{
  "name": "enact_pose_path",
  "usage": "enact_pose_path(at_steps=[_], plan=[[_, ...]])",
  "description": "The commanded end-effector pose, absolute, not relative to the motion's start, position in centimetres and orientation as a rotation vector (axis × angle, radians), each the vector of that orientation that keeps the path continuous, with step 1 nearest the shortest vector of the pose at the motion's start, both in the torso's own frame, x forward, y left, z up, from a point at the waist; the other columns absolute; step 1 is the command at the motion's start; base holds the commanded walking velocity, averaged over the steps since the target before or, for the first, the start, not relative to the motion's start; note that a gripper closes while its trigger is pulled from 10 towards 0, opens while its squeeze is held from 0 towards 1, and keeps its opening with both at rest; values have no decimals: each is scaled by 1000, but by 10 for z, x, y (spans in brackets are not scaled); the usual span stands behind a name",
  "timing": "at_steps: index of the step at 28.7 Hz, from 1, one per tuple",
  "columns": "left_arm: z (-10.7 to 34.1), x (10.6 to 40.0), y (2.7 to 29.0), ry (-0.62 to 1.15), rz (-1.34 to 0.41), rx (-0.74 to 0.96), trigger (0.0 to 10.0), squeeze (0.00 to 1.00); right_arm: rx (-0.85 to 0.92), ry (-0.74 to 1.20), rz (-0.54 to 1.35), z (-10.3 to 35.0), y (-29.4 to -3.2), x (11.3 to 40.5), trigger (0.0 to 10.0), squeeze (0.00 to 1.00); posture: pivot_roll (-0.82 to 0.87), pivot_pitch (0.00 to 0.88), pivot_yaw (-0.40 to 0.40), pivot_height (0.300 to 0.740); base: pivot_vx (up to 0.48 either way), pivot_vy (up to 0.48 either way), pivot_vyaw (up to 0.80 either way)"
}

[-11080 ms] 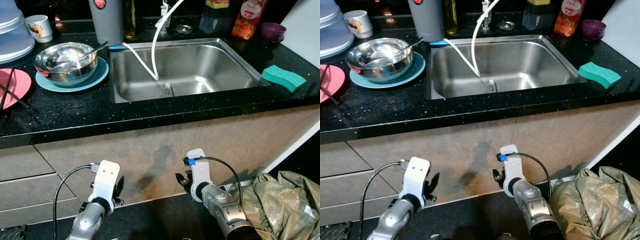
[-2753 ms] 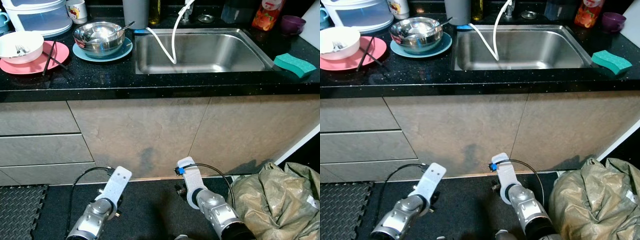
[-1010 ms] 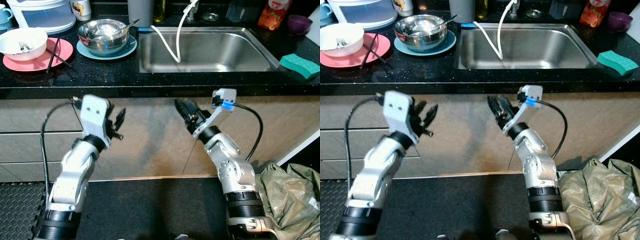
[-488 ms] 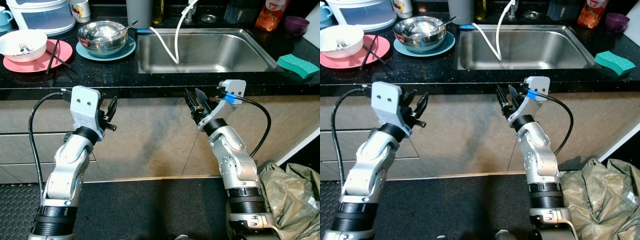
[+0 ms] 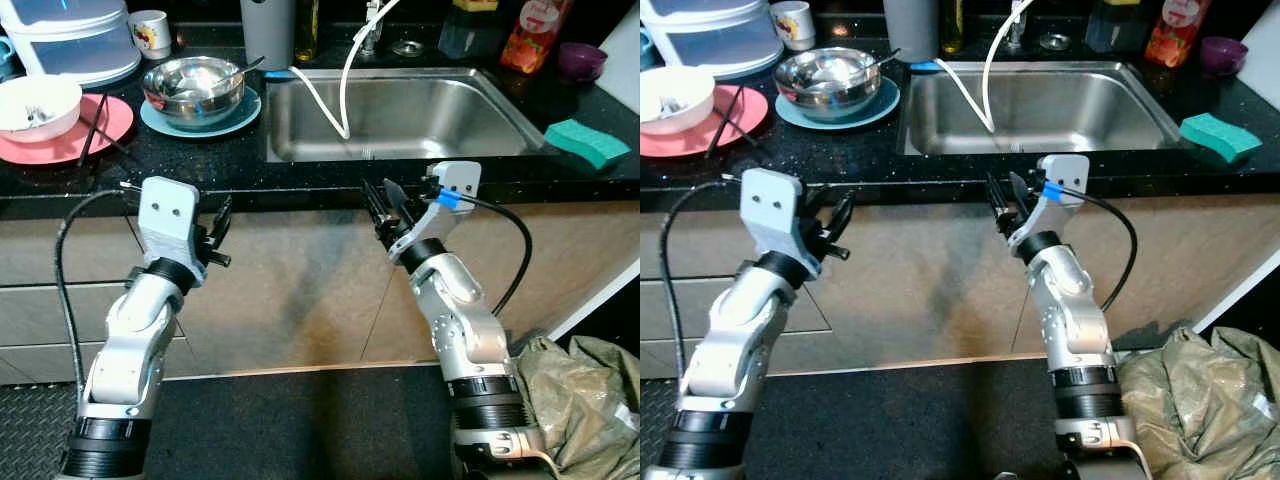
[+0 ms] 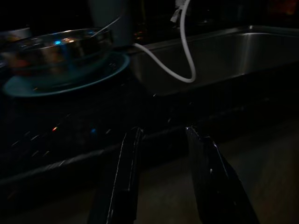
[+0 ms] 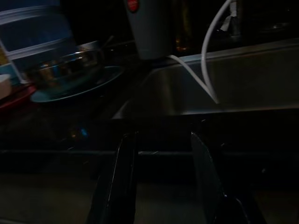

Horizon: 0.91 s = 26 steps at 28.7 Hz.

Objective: Kitchen organization

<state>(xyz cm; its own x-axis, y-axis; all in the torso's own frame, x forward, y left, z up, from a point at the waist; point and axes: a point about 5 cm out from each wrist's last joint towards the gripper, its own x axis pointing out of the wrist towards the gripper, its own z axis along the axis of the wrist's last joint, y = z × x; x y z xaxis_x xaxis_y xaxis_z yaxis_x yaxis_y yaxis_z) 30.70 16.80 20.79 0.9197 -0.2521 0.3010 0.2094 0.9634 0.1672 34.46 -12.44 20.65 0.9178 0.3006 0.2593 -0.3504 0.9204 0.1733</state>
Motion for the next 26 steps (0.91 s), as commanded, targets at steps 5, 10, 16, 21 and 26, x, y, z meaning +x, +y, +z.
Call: enact_pose_path(at_steps=[5,10,16,21,26], plan=[[209,304,167,-338,-251,145,10000,0,207,-235,337,206,-124,345,10000,0,45,101,-39,740,345,0,0],[210,304,168,-339,-250,147,10000,0,209,-236,336,206,-124,345,10000,0,47,104,-40,740,344,0,0],[210,304,168,-341,-256,153,10000,0,212,-236,337,206,-124,344,10000,0,48,105,-41,740,345,0,0],[210,303,166,-340,-269,167,10000,0,211,-236,337,206,-124,345,10000,0,48,107,-43,740,344,0,0],[210,302,164,-341,-280,167,10000,0,211,-239,336,207,-125,345,10000,0,47,107,-44,740,345,0,0]])
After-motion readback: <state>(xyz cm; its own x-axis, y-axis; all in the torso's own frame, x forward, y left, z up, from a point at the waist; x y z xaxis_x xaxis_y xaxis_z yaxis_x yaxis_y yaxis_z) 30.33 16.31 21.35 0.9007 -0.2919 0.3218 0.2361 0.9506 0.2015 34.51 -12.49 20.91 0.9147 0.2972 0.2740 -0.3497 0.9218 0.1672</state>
